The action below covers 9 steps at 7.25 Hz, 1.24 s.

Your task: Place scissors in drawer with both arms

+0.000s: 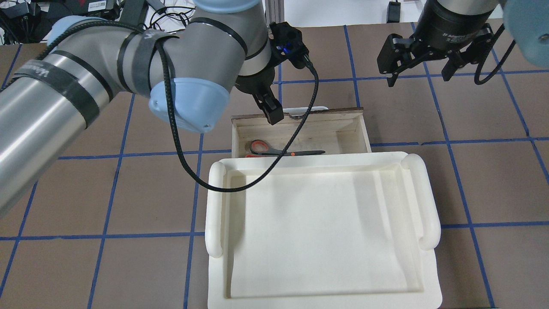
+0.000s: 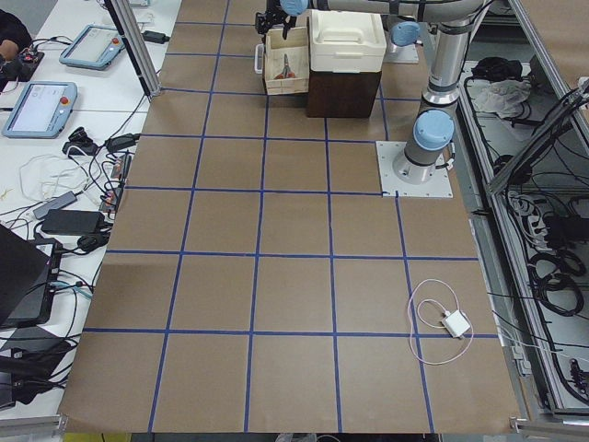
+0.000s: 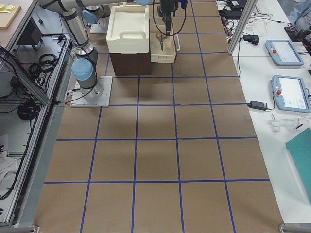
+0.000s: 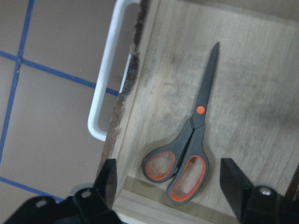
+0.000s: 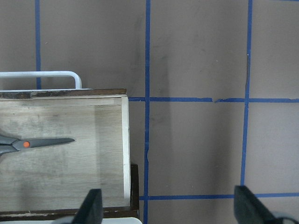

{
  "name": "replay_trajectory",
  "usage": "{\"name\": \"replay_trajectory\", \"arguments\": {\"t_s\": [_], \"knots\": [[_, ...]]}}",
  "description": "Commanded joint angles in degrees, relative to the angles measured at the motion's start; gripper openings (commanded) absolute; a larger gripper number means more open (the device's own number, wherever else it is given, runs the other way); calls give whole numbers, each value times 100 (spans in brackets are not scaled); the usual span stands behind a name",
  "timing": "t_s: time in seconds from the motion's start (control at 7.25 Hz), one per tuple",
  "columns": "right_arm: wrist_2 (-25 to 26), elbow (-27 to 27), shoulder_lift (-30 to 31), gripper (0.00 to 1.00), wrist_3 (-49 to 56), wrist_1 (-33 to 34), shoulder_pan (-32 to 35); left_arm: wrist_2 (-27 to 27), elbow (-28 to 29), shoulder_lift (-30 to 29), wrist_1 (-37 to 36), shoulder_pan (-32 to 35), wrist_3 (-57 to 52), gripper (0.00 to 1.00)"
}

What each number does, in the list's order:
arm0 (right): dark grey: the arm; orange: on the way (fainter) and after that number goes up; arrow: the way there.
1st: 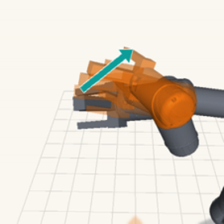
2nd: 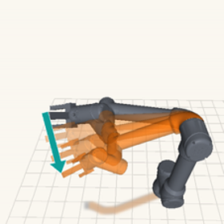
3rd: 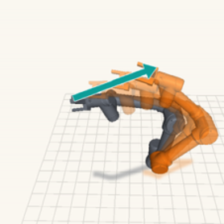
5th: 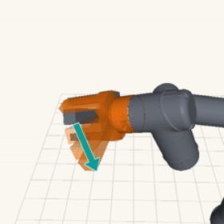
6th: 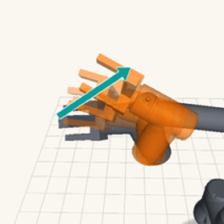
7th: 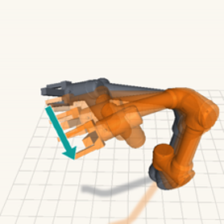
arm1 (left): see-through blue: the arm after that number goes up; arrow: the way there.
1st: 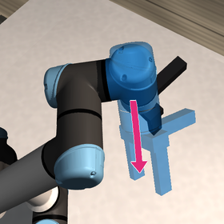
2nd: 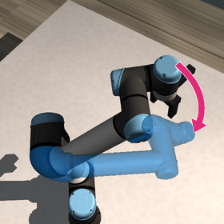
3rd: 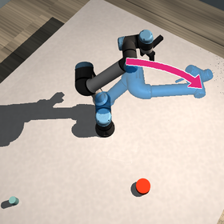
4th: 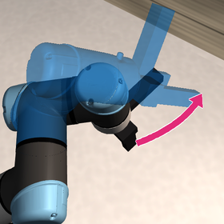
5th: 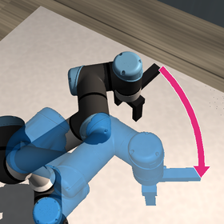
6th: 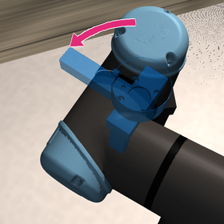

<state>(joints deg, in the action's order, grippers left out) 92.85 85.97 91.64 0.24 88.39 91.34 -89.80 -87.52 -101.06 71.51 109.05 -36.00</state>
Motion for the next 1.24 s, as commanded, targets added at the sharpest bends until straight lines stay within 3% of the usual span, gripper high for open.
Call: {"name": "replay_trajectory", "arguments": {"t_s": [0.0,0.28,0.69,1.1], "knots": [[-83,-1,3,100,11,3,-3,41,51,243,73,-1012,767,100],[-13,-1,3,100,11,-23,-3,15,33,358,118,-1403,2074,100],[-13,8,3,100,11,-15,-3,-20,-46,428,536,-2351,2141,100],[-30,8,3,100,11,-15,-3,59,-63,490,845,-2441,2438,100]]}}
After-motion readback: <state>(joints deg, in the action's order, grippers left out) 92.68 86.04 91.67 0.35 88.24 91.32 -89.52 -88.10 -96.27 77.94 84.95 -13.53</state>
